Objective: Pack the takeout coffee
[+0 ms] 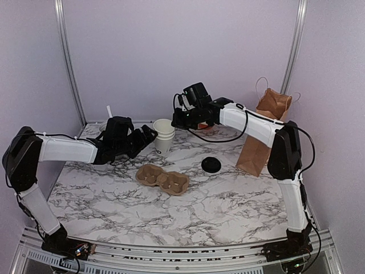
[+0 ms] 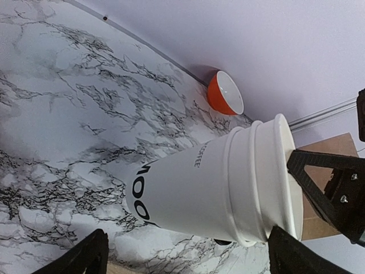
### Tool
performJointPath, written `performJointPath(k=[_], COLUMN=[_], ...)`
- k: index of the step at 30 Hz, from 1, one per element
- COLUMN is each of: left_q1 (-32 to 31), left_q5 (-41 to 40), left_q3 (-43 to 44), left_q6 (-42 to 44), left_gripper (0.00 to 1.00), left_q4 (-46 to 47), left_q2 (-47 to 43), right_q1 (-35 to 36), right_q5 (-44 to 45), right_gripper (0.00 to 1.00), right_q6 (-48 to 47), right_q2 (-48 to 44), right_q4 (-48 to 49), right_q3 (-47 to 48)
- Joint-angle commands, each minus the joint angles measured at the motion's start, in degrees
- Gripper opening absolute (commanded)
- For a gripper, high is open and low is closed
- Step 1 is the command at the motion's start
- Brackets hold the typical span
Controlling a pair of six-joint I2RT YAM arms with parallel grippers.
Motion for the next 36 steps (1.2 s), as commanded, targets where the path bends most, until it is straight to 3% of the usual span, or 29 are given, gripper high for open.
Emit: performJointPath(k=[1, 36], left_q1=[0.30, 0.31], left_q5=[1.05, 0.31], left_q3=[2.66, 3.72], left_q6=[-0.17, -1.03], left_gripper=[0.98, 0.97], left_q4=[1.55, -2.52], left_q2=[1.56, 7.78], right_q1=[-0.21, -0.22], right_q5=[-0.60, 1.36], right_gripper=[0.00, 0.00], right_q6=[-0.28, -0.97], right_q2=[0.58, -1.48], right_q4=[0.59, 1.35], right_q3=[1.08, -2.20])
